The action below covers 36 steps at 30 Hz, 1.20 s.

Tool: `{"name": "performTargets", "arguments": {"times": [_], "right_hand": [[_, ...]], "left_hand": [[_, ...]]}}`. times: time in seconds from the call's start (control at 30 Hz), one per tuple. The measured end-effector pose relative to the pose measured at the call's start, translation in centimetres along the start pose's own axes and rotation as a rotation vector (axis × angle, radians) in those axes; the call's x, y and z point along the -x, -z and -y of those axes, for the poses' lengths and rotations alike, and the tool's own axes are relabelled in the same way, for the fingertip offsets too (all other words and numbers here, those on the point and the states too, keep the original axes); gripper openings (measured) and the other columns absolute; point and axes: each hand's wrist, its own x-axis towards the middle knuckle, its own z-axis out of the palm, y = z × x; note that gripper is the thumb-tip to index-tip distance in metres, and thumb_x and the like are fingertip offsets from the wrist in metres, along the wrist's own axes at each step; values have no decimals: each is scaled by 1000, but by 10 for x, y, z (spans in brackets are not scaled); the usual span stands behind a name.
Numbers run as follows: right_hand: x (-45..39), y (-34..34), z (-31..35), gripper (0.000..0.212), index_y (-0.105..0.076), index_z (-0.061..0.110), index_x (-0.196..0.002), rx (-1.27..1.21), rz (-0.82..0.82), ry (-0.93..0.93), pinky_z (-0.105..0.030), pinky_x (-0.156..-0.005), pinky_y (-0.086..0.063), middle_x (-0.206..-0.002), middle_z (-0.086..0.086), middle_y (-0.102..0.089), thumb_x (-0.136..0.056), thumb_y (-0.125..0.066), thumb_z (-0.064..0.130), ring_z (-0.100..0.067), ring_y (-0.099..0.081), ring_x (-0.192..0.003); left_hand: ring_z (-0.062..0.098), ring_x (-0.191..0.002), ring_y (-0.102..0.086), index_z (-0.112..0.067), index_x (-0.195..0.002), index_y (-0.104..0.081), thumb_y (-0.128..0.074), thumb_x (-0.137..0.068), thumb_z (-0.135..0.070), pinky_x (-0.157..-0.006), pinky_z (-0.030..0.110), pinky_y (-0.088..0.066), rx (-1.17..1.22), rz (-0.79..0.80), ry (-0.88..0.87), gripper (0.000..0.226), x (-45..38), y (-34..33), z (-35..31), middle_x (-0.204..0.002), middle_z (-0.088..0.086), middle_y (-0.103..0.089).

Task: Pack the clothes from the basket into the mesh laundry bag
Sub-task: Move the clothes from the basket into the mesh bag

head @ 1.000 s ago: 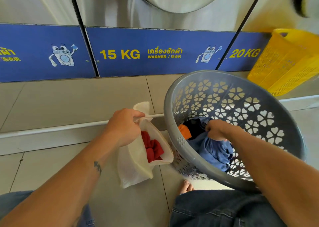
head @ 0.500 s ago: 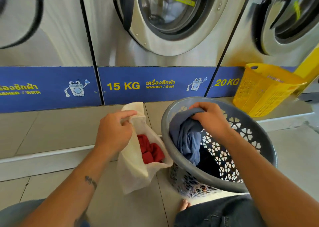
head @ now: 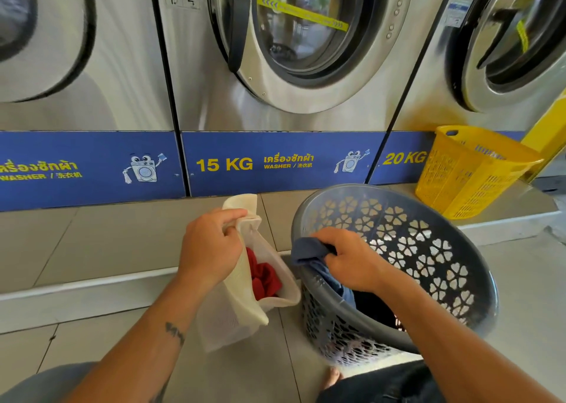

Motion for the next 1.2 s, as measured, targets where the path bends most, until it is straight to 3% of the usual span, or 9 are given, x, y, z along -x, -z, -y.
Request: {"name": "performTargets", "arguments": {"times": [0.13, 0.2, 0.33, 0.43, 0.53, 0.67, 0.93, 1.03, 1.2], "right_hand": [[-7, -7, -8, 47, -62, 17, -126, -30, -86, -26, -15, -74, -44, -111, 3, -61, -83, -61, -3, -13, -54, -100], [-12, -12, -13, 56, -57, 21, -133, -18, -88, -70, -20, -83, -42, -121, 0, -57, -82, -71, 6, -14, -51, -105], [-16, -22, -16, 37, -61, 15, -107, 65, 13, -130, -26, -80, -40, -115, -2, -44, -76, -80, 23, -20, -49, -101], [-16, -25, -15, 21, -59, 14, -92, 92, -24, -77, -21, -67, -38, -111, -5, -49, -77, -75, 15, -19, -49, -95], [-14, -18, -12, 16, -55, 16, -75, 101, -109, -43, -21, -53, -37, -79, -1, -59, -77, -67, 5, -23, -57, -76], [-17, 15, -3, 13, -66, 16, -84, 54, -320, -94, -31, -59, -49, -77, -3, -68, -80, -70, 5, -24, -64, -76], [-16, 69, 67, 12, -65, 14, -80, -632, -781, 18, -28, -65, -56, -75, -1, -69, -85, -74, 9, -12, -68, -70], [-20, 24, 55, 19, -63, 13, -92, -668, -608, -88, -27, -68, -54, -82, 1, -68, -80, -75, 4, -12, -67, -77], [-14, -30, 20, 83, -32, 20, -151, -98, -237, -284, -34, -104, -38, -144, -10, -40, -82, -76, 29, -29, -44, -131]], "left_hand": [[23, -111, -58, -24, -116, -72, -53, -89, -3, -90, 30, -46, 0, 6, 1, 39, -3, -4, 0, -127, 3, -64], [24, -112, -57, -25, -117, -71, -54, -91, -4, -92, 33, -48, 3, 13, 1, 38, -3, -6, -1, -127, 3, -64], [25, -114, -56, -26, -118, -71, -55, -92, -5, -94, 39, -50, 6, 23, 2, 37, -3, -8, -2, -129, 3, -63], [25, -115, -57, -25, -118, -71, -54, -91, -4, -95, 40, -50, 4, 21, 5, 38, -3, -6, -3, -130, 4, -63], [25, -117, -56, -25, -118, -70, -53, -92, -4, -95, 39, -49, 10, 25, 19, 38, -2, -4, -5, -131, 4, -62], [25, -117, -56, -26, -117, -71, -53, -91, -4, -96, 40, -49, 16, 24, 32, 38, -2, 0, -2, -129, 3, -64], [24, -110, -56, -29, -119, -69, -55, -92, -6, -92, 42, -52, 57, 5, 88, 38, -3, 6, -1, -126, 3, -64], [25, -105, -59, -28, -120, -69, -56, -93, -8, -89, 44, -54, 54, -16, 85, 36, -2, 10, 0, -124, 5, -65], [24, -109, -59, -26, -120, -70, -56, -92, -7, -90, 42, -53, 9, -23, 47, 36, 1, 18, 3, -128, 4, -64]]}}
